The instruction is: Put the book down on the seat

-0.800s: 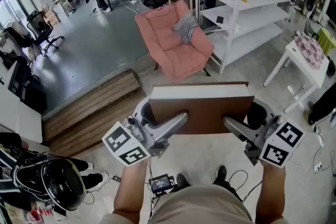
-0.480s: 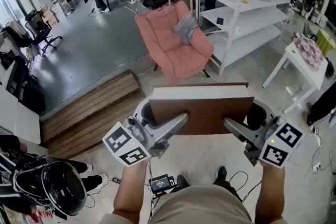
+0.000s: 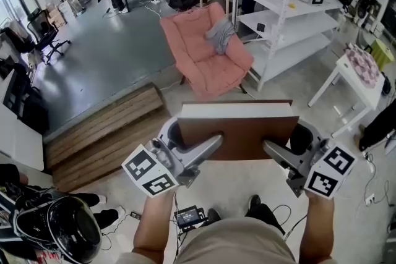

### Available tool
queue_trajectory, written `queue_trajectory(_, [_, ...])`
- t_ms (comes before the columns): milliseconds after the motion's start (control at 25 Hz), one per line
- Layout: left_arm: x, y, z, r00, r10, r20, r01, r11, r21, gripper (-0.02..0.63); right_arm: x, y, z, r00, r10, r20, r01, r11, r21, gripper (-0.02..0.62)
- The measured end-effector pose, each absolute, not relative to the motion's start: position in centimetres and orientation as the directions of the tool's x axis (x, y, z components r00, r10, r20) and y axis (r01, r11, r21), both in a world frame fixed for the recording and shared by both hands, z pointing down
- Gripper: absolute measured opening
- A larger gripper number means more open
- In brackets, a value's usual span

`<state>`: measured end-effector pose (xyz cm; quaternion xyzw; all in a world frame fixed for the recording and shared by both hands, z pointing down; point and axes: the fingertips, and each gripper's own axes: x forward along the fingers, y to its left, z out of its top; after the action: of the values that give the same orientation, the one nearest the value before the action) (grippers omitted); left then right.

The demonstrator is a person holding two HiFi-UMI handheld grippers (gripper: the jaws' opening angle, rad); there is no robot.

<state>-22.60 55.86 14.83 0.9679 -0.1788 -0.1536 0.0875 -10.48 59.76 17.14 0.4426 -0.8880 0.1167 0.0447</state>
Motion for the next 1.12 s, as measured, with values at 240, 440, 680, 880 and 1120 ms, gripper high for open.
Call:
queue_trajectory(240, [-22.4,52.9,15.6,0.879,-0.403,-0.254,-0.348,-0.907,0.236,0.333,-10.2,56.5,18.0,-0.626,-0.758,0.183,-0.779,0.597,-0.19,0.31])
queue_trajectory(440, [-21.0,49.2,16.1,0.867,-0.442,-0.228,-0.388,-0.888,0.247,0.333,-8.7,52.3,18.6,-0.657,-0.733,0.179,-0.753,0.622,-0.217,0.31])
queue_trajectory(680, [-17.2,42.6,16.6,0.846,-0.498,-0.19,-0.45,-0.858,0.247,0.333,-4.8,45.1,19.4,-0.701,-0.694,0.16,-0.709,0.659,-0.25,0.31])
queue_trajectory(880, [-13.5,37.2,16.9,0.83,-0.53,-0.175,-0.483,-0.839,0.249,0.334,-1.1,39.3,19.9,-0.724,-0.671,0.161,-0.686,0.676,-0.27,0.31])
queue_trajectory(1120, [-9.5,31.3,17.4,0.817,-0.553,-0.163,-0.506,-0.824,0.256,0.336,2.9,33.2,20.4,-0.742,-0.651,0.16,-0.667,0.689,-0.284,0.308])
